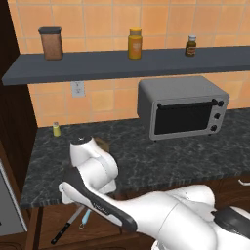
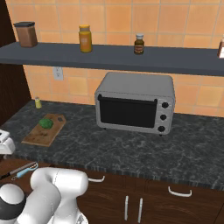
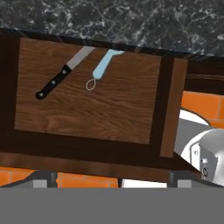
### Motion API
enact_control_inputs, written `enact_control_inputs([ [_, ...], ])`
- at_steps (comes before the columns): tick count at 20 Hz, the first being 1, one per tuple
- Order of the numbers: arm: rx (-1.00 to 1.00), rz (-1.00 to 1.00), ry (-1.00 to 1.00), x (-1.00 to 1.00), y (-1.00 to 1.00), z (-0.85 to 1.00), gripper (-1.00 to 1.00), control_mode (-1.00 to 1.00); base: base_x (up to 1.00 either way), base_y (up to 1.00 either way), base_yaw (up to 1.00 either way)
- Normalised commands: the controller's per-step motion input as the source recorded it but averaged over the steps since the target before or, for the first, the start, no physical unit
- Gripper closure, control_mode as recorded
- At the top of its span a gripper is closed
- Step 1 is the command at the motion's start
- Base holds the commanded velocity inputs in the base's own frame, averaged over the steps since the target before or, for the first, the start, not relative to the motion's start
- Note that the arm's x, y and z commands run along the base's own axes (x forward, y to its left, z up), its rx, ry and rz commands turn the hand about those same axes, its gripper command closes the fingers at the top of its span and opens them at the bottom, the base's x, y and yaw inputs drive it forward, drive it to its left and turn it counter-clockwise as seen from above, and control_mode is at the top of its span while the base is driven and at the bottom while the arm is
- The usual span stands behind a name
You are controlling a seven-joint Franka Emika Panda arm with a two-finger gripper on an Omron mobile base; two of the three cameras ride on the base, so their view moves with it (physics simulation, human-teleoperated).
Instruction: Place the appropriate cutting tool for cutting the broccoli skin on the cutting board.
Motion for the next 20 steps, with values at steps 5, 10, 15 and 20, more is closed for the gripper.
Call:
enact_control_inputs([
  [5,0.0,0.0,0.01,0.01,0.1,-0.76,-1.0,-1.0,0.0,0.0,0.0],
  [10,0.03,0.0,0.08,0.02,0.17,-0.69,-1.0,-1.0,0.0,0.0,0.0],
  [15,0.0,0.0,0.19,0.21,0.18,-0.46,-1.0,-1.0,0.0,0.0,0.0],
  [20,-0.02,0.0,0.22,0.1,0.2,-0.53,-1.0,-1.0,0.0,0.0,0.0],
])
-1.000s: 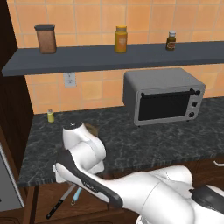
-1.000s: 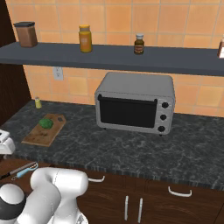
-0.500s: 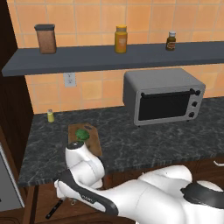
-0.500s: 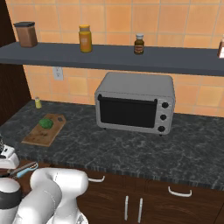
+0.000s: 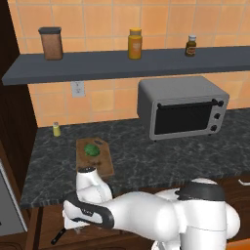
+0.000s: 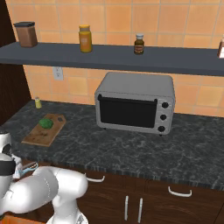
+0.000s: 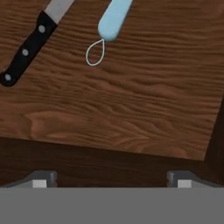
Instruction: Place the appropriate cutting tool for cutting the broccoli skin on the cutting board.
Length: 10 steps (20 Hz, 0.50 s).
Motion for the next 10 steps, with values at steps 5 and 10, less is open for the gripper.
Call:
enact_control_inputs([
  [5,-0.01,0.0,0.2,0.0,0.13,-0.46,-1.0,-1.0,0.0,0.0,0.0],
  [10,-0.02,0.0,0.2,-0.23,0.02,-0.18,-1.0,-1.0,0.0,0.0,0.0],
])
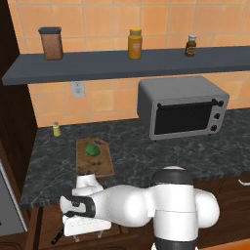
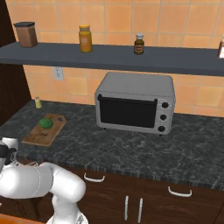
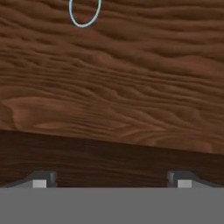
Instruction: Place the appropriate cutting tool for cutting the broccoli skin on the cutting board.
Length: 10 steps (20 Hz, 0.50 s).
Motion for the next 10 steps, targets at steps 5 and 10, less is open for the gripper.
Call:
enact_control_inputs([
  [5,-0.01,0.0,0.21,-0.77,0.0,-0.09,-1.0,-1.0,0.0,0.0,0.0],
  [10,-0.01,0.0,0.25,-0.93,0.0,0.0,-1.0,-1.0,0.0,0.0,0.0],
])
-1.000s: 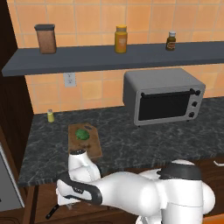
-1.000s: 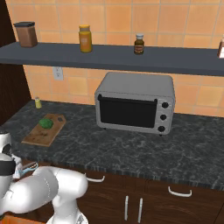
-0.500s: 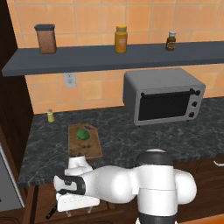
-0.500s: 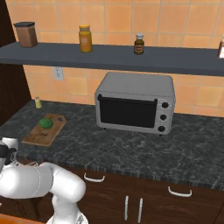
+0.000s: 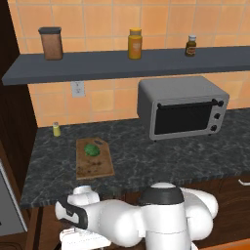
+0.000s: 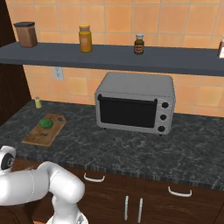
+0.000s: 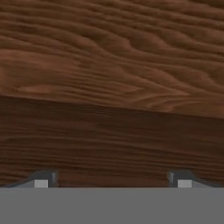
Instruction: Place the appropriate cutting tool for cutting the broccoli skin on the cutting board.
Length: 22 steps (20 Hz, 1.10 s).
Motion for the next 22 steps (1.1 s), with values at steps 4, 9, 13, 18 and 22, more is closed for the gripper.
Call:
enact_control_inputs([
  [4,-0.03,0.0,0.25,-0.92,0.0,0.18,-1.0,-1.0,0.0,0.0,0.0],
  [9,-0.04,0.0,0.04,0.05,0.12,0.03,-1.0,-1.0,0.0,0.0,0.0],
  [13,-0.09,-0.04,0.0,0.88,0.52,0.19,-1.0,-1.0,0.0,0.0,0.0],
  [18,-0.14,-0.1,-0.06,0.56,0.44,0.02,-1.0,-1.0,0.0,0.0,0.0],
  [22,-0.12,-0.17,-0.19,0.11,0.13,0.0,-1.0,-1.0,0.0,0.0,0.0],
])
